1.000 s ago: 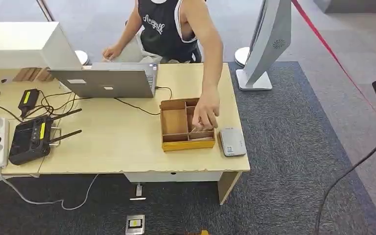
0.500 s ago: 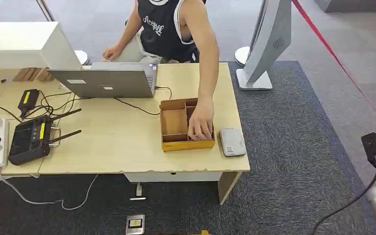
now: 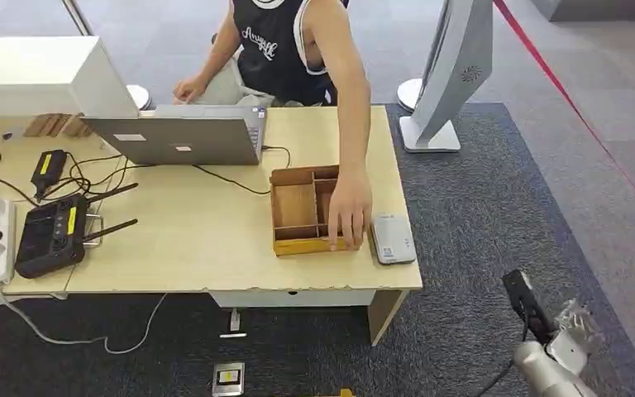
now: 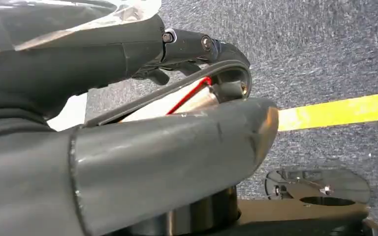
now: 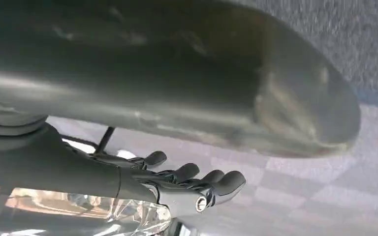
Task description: Pass the card to the sensor for recognition and then transmit it.
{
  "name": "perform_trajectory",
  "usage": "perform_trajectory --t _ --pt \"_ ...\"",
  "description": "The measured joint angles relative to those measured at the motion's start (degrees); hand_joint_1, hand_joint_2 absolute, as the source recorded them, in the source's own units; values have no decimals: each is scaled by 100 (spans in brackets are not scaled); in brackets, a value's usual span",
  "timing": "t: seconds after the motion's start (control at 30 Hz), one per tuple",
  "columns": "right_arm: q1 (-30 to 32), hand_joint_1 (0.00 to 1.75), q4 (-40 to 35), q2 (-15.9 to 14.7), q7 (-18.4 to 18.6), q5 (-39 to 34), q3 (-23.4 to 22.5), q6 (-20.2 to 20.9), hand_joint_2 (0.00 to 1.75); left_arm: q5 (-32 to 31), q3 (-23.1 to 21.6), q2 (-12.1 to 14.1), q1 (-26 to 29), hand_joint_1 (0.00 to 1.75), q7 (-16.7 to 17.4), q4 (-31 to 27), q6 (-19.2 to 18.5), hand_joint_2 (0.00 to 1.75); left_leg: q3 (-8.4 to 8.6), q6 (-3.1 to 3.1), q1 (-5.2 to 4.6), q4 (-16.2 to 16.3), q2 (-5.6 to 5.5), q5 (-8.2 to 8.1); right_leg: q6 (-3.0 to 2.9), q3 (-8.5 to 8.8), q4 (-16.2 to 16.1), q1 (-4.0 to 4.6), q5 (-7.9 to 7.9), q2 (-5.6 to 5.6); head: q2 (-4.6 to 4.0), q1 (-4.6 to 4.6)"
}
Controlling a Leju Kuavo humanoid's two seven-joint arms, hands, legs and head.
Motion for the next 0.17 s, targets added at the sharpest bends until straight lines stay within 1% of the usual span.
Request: perform_trajectory --t 0.07,0.17 --pt "1 0 59 81 68 0 13 158 0 -74 19 -13 -3 0 -59 7 0 0 0 0 0 0 0 0 0 -1 -1 0 0 0 0 2" --pt "36 0 147 199 184 -11 70 385 0 -285 166 -83 -19 0 -175 89 0 0 0 0 -4 0 0 0 0 -2 -1 -4 0 0 0 0"
